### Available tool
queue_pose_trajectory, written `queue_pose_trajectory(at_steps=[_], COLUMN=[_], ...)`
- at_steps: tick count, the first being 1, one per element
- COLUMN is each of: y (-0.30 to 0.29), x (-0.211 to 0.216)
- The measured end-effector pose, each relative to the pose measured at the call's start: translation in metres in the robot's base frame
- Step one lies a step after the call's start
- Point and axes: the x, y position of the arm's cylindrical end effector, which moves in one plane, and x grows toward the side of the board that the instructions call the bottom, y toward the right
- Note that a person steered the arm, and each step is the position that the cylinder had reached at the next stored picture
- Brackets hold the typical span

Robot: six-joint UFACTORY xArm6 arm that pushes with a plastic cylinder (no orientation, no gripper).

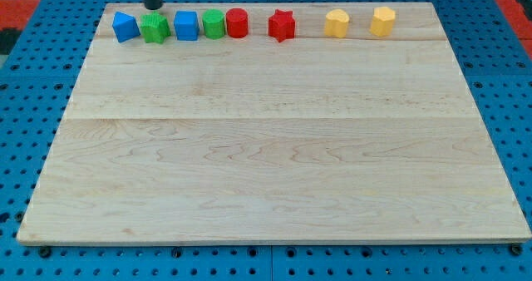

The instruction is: Move your arm towards the top center

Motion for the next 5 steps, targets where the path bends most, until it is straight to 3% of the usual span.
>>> queue_pose_trajectory(at_steps=[5], y=[0.0093], x=[-0.0019])
